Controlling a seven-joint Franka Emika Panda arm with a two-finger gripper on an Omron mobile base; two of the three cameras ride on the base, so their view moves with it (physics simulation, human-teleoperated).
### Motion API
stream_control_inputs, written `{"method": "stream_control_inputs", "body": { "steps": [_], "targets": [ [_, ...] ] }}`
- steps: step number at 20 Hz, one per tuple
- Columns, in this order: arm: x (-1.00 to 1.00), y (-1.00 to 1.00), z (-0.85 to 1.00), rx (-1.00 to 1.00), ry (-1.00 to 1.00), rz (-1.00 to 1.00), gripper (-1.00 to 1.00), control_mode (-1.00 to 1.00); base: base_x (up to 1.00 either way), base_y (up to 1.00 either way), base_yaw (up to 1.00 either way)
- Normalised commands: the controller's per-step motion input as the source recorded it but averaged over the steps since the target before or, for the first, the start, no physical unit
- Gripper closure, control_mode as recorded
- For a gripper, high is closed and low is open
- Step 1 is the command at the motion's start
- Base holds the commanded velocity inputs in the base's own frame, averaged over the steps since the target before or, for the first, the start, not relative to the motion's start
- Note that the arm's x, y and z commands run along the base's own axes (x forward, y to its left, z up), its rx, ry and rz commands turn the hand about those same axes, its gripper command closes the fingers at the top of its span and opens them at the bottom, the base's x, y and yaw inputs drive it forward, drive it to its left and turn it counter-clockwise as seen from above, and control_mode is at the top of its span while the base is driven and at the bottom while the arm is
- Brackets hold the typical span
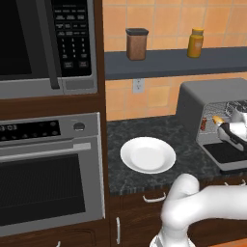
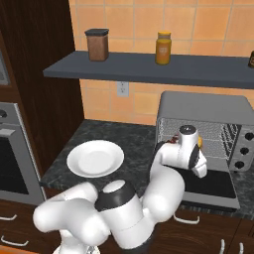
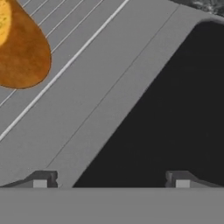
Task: Pick up the kebab skewer and baguette bread, and place them inside the toaster oven. Close the toaster oven door and start by setting the timer.
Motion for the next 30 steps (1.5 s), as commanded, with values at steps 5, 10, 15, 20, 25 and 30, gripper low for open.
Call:
{"method": "stream_control_inputs", "body": {
  "steps": [5, 10, 15, 20, 25, 30],
  "targets": [
    [-0.84, -0.16, 0.0, 0.0, -0.02, 0.01, -1.0, -1.0, 0.0, 0.0, 0.0],
    [-0.9, 0.0, 0.0, 0.0, -0.01, 0.06, -1.0, -1.0, 0.0, 0.0, 0.0],
    [-0.86, 0.05, 0.0, -0.03, 0.0, 0.08, -1.0, -1.0, 0.0, 0.0, 0.0],
    [-0.67, 0.37, 0.0, -0.05, 0.0, 0.1, -1.0, -1.0, 0.0, 0.0, 0.0],
    [-0.43, 0.57, 0.0, 0.0, 0.0, 0.11, -1.0, -1.0, 0.0, 0.0, 0.0],
    [-0.14, 0.42, 0.03, 0.0, 0.0, 0.08, -1.0, -1.0, 0.0, 0.0, 0.0]
  ]
}}
